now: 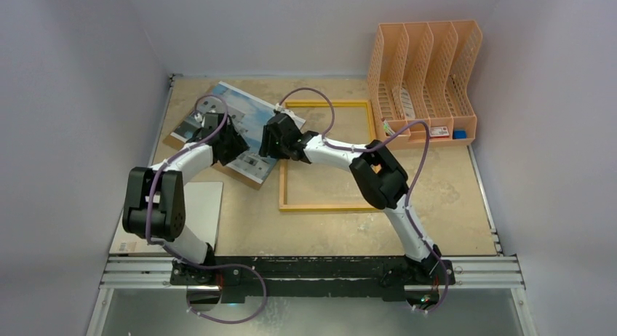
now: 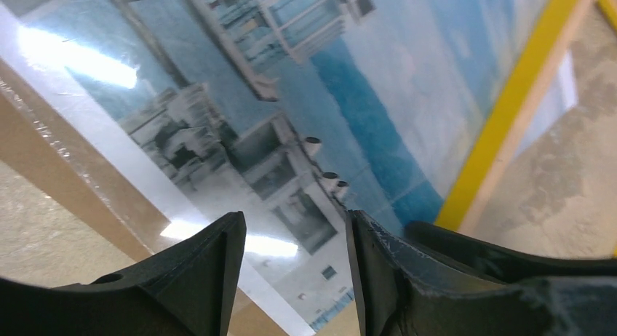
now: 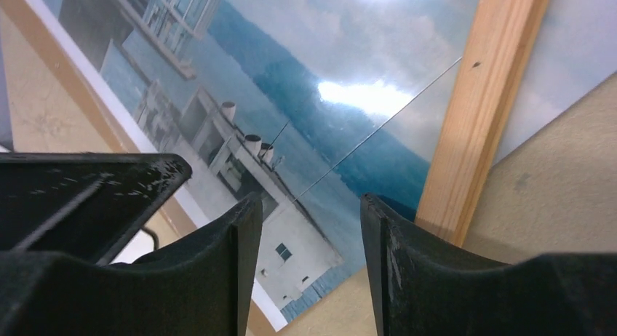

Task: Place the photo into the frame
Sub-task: Move the photo frame item to the center of the board.

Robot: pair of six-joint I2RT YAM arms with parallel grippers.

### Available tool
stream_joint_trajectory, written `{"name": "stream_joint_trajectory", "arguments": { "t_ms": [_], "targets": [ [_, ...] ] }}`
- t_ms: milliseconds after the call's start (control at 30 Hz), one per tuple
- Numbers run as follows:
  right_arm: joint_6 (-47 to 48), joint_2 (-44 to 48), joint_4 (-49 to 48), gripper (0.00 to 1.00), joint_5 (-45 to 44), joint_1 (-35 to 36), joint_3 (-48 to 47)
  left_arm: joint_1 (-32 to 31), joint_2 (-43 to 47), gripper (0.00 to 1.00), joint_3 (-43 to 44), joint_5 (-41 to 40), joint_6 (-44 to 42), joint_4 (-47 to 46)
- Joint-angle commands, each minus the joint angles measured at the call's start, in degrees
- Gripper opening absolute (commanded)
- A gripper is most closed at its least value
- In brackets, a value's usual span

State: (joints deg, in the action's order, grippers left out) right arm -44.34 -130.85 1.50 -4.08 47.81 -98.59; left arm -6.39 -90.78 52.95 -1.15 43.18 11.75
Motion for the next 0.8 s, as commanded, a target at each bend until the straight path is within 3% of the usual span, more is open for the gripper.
{"name": "stream_joint_trajectory", "arguments": {
  "t_ms": [0,133,433,567,767],
  "targets": [
    [-0.40,-0.43,6.87,0.55,-8.75,-0.43,-5.26,0.84,-2.72,0.56,1.99,-3.87,2.05,3.30],
    [0.87,-3.94,10.59,0.57,-11.12,-0.65,-10.27,0.86,-4.11,0.55,0.80,-6.41,3.02,4.55],
    [0.08,-7.77,10.43,0.57,-6.65,-0.95,-14.08,1.11,-1.13,0.55,-2.02,-15.71,3.78,10.14],
    [-1.26,-7.90,8.33,0.58,-3.31,-0.88,-12.55,1.75,1.48,0.55,-4.68,-16.79,4.57,10.68],
    [2.18,-8.68,9.31,0.58,-8.06,-2.15,-16.13,2.44,3.58,0.55,-5.20,-15.82,3.82,11.21]
  ]
}}
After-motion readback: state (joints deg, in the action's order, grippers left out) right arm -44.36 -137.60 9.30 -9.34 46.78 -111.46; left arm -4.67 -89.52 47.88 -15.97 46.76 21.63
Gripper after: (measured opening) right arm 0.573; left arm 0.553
